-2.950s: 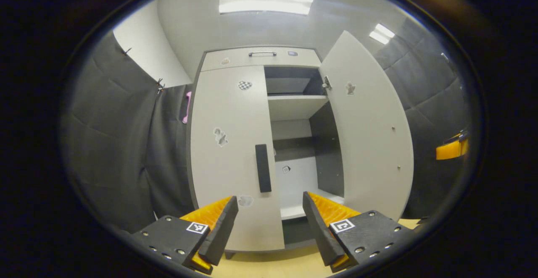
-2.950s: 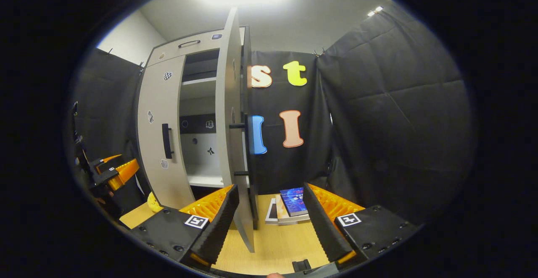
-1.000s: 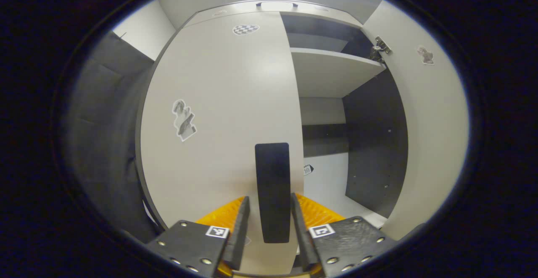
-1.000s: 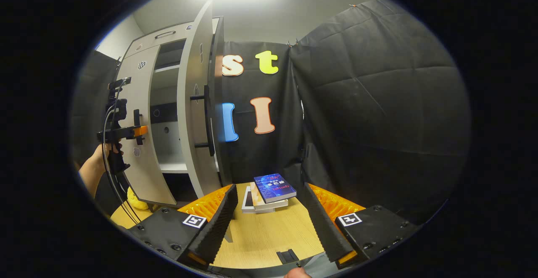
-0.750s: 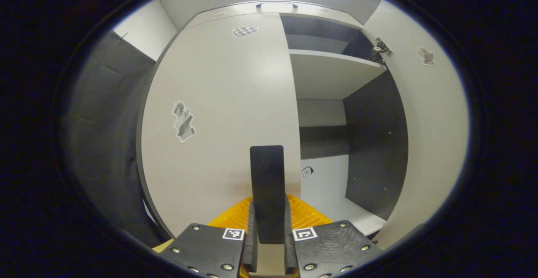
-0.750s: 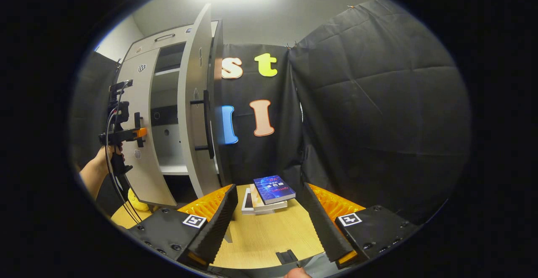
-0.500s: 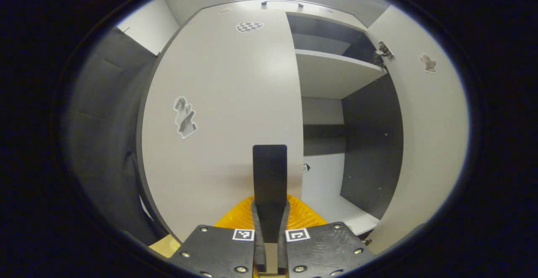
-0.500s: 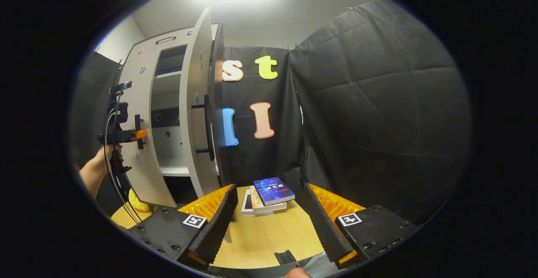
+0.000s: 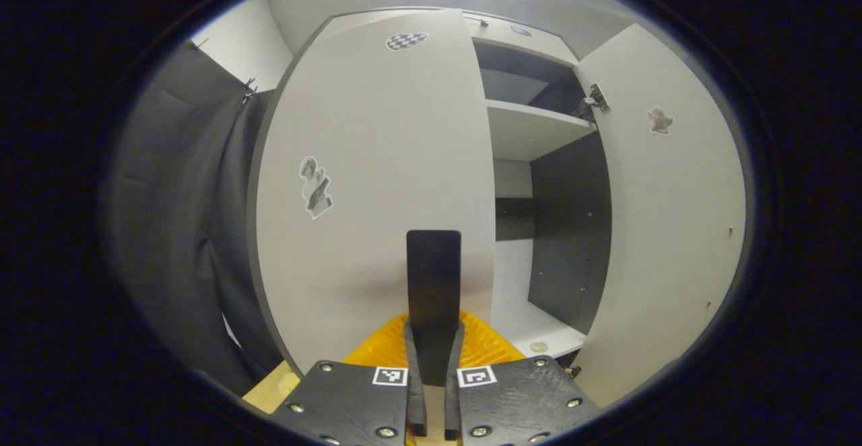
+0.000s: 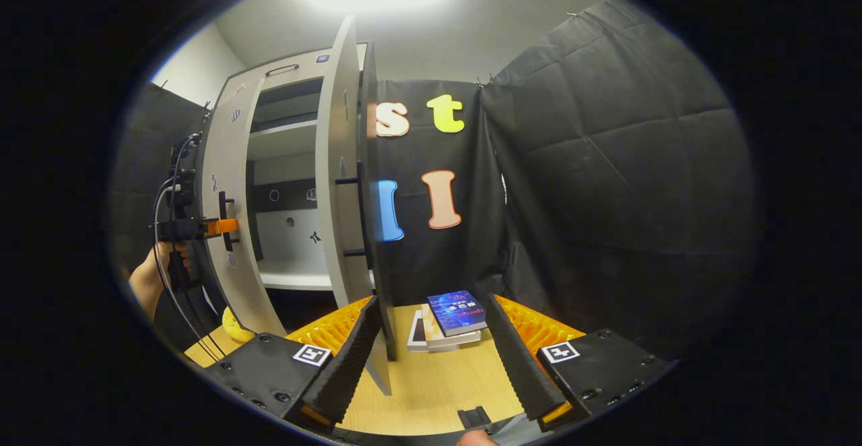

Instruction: Open the right door of the double-door shoe cabinet with the right hand, and open the left door with the left hand.

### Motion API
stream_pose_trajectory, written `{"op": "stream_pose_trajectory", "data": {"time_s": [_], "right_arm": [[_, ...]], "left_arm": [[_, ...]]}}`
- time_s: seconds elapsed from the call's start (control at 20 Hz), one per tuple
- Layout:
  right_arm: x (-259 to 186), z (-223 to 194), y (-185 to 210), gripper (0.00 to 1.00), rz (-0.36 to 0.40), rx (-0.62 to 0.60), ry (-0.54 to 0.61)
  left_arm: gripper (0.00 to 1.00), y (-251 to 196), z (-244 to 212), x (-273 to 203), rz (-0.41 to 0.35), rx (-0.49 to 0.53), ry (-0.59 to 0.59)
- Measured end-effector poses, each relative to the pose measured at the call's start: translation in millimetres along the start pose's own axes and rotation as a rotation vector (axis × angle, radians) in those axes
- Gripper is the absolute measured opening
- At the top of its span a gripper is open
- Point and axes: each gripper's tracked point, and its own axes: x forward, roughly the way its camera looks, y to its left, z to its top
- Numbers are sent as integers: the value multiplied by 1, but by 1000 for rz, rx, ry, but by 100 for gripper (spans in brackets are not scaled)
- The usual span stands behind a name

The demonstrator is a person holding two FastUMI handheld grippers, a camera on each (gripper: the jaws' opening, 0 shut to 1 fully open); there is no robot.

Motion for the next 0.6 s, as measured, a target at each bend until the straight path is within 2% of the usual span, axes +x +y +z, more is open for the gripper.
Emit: {"op": "stream_pose_trajectory", "data": {"time_s": [0.6], "right_arm": [[16, 0, 43, 98, 96, -25, -8]], "left_arm": [[12, 12, 2, -25, -10, 3, -1]]}}
